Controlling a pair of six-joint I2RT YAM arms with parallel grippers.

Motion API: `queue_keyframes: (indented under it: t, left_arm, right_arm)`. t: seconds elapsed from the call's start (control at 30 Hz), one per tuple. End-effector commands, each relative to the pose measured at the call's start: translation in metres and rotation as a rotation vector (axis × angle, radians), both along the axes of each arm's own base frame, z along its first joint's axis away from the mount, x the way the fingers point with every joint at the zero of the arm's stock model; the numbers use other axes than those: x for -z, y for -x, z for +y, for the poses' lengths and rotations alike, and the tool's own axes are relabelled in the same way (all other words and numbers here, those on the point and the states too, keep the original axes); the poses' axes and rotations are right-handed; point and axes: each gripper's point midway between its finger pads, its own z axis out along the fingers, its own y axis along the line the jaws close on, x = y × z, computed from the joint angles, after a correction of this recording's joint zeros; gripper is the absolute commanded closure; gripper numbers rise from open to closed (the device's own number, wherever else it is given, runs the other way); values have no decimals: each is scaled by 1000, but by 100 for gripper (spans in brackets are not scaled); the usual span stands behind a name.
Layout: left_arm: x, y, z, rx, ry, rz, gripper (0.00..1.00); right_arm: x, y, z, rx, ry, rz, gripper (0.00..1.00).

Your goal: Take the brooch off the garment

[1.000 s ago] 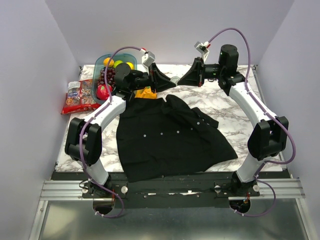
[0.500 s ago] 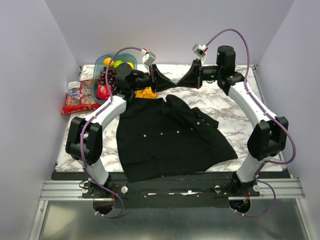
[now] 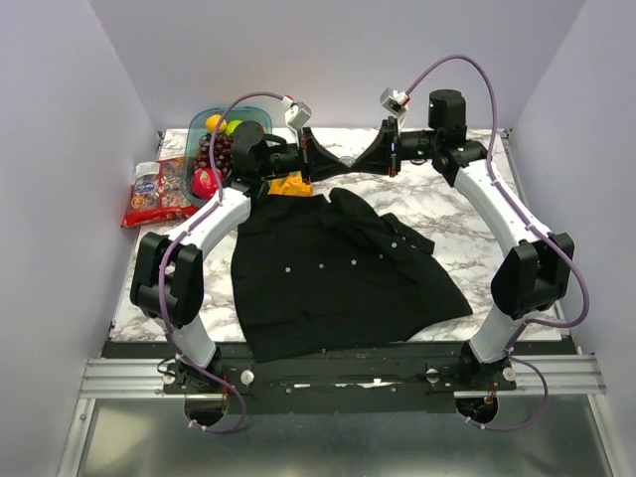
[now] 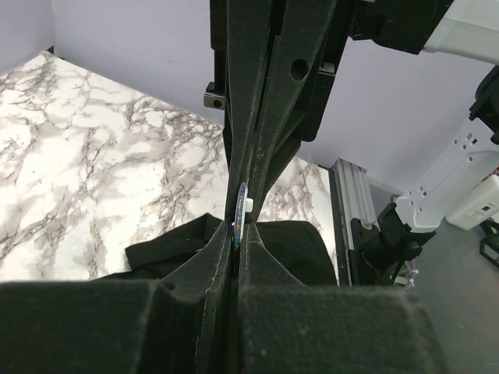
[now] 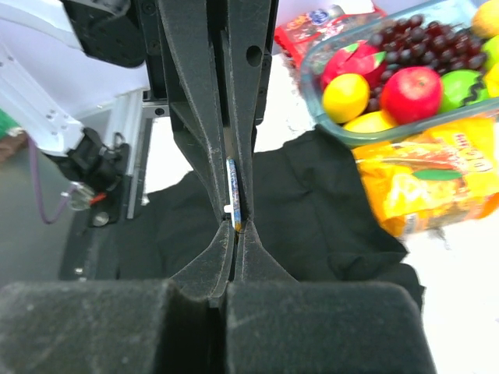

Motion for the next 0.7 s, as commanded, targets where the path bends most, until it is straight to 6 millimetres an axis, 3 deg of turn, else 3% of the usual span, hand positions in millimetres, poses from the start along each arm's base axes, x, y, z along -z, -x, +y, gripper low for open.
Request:
queue_keyframes:
  t: [0.0, 0.37, 0.5, 0.67]
  left_arm:
    - [25, -36, 1, -141, -75, 55, 100]
    - [51, -57, 11, -296, -151, 155, 99]
    - [50, -60, 14, -312, -182, 106, 87]
    - [35, -50, 12, -236, -183, -12, 70]
  right_arm:
    - [-29, 31, 13, -108, -20, -114, 100]
    - [-37, 39, 18, -127, 15, -240, 99]
    - [-37, 37, 19, -118, 22, -254, 100]
    - [-30, 30, 20, -85, 33, -212, 100]
